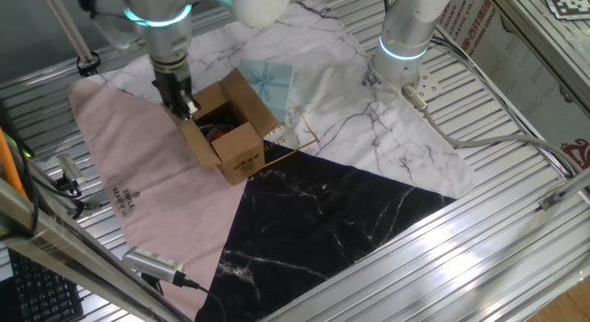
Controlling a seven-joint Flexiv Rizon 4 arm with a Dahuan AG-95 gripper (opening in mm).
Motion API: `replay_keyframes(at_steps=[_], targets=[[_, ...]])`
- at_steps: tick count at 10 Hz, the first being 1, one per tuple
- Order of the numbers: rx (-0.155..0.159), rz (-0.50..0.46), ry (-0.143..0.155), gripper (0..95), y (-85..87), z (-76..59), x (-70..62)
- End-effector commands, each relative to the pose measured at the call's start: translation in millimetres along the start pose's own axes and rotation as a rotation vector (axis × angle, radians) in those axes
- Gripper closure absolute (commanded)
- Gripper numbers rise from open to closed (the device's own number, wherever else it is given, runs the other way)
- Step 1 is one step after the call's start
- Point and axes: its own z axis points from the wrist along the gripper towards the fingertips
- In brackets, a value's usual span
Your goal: Cover the box
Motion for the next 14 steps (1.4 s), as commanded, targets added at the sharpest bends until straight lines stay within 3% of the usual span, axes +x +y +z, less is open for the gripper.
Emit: replay_keyframes(at_steps=[1,7,11,14], targets=[[0.0,-0.003,-0.004,95.0,-0.9,2.2,-4.5],[0.001,0.002,0.002,95.0,3.1,-4.5,-5.1],[-0.009,0.027,0.037,95.0,10.0,-19.8,-36.2],[-0.017,0.024,0.059,95.0,8.0,-17.2,-48.4]])
